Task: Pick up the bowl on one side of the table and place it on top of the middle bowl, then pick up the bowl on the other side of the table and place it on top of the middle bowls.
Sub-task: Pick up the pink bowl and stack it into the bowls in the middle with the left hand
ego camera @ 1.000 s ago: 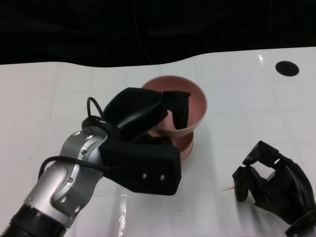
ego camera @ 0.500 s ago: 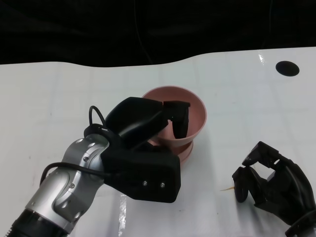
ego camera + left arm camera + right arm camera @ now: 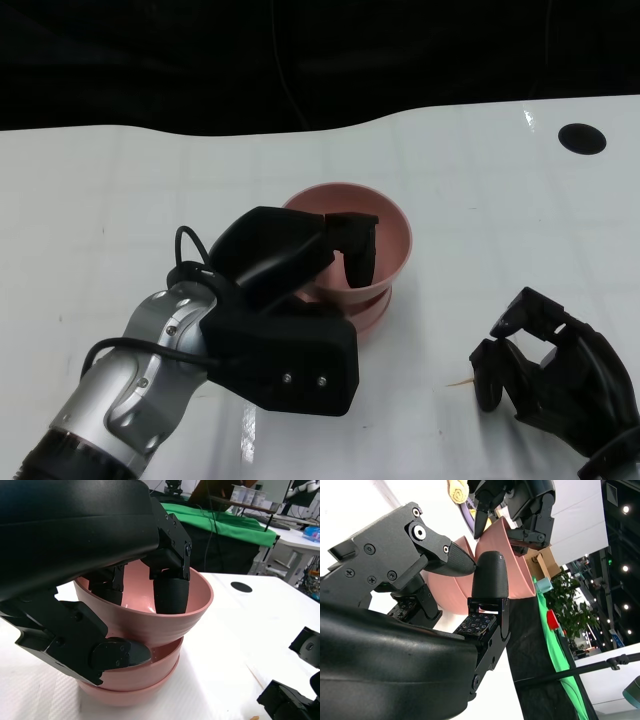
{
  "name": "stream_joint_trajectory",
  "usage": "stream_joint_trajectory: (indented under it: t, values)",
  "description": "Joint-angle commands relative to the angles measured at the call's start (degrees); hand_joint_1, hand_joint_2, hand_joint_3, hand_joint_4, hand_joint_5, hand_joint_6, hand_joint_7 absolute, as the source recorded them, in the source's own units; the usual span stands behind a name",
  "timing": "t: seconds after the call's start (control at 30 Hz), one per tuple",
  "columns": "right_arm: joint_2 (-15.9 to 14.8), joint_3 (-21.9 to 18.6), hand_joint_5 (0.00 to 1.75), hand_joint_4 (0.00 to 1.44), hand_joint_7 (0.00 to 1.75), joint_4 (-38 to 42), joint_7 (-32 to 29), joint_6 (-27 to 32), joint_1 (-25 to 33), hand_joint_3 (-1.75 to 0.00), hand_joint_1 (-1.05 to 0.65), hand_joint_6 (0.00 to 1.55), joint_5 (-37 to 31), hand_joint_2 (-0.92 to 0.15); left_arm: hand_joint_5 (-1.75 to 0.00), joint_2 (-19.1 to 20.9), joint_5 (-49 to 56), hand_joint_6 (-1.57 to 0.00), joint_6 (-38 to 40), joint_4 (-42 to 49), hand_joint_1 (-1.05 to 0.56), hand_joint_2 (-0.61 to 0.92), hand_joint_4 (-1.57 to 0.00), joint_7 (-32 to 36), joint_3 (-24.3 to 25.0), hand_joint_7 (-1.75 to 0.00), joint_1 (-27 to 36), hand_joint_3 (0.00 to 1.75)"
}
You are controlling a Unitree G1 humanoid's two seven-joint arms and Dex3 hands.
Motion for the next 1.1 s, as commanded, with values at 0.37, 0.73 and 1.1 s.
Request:
stream_joint_trajectory:
  t: [0.37, 0.73, 1.1]
  values:
    - [-0.88, -0.37, 1.74, 0.91, 1.41, -0.38, -0.52, 0.12, 0.72, -1.13, -0.09, 0.86, -0.14, -0.5, -1.75, -0.02, -0.74, -0.54, -1.8, 4.85, -0.02, 0.71, -0.73, 2.74, 0.79, -1.75, -0.57, 0.76]
    - [-0.98, -0.32, 1.73, 0.92, 1.4, -0.61, -0.38, 0.19, 0.81, -1.15, -0.09, 0.87, -0.23, -0.49, -1.75, -1.33, -1.01, -0.53, -6.31, 12.82, -0.03, 0.72, -0.72, 6.35, 0.56, -1.75, -2.67, 0.74]
    - [-0.75, -0.4, 1.72, 0.92, 1.39, -0.84, -0.22, 0.19, 0.94, -1.12, -0.09, 0.87, 0.03, -0.5, -1.75, -1.87, 0.09, -0.54, -6.76, 15.09, -0.05, 0.75, -0.71, 6.79, -0.21, -1.75, -3.73, 0.7]
